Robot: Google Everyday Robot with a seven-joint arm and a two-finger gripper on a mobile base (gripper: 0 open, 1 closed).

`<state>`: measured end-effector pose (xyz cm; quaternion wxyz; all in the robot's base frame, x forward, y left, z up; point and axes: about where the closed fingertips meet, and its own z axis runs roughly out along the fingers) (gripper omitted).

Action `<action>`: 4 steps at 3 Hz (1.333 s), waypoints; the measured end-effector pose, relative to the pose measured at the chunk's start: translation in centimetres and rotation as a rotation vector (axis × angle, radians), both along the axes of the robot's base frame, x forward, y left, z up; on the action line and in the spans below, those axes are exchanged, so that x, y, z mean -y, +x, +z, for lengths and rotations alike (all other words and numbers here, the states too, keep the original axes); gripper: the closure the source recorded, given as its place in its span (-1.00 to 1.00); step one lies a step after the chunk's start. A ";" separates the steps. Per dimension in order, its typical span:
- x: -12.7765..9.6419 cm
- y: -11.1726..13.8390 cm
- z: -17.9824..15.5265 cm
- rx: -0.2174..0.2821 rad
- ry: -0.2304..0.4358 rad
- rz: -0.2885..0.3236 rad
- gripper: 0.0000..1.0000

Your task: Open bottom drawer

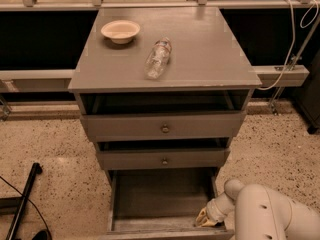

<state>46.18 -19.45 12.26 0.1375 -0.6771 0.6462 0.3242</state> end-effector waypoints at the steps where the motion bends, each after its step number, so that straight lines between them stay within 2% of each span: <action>1: -2.2 -0.4 0.7 0.022 -0.001 0.044 1.00; 2: -3.9 -2.2 0.5 0.001 -0.004 0.070 1.00; 3: -5.3 -4.4 0.4 -0.049 0.009 0.095 1.00; 4: -5.5 -5.1 0.6 -0.066 0.014 0.099 1.00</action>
Offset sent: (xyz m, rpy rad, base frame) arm -0.0755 0.0828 0.0030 -0.0192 0.0488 0.1387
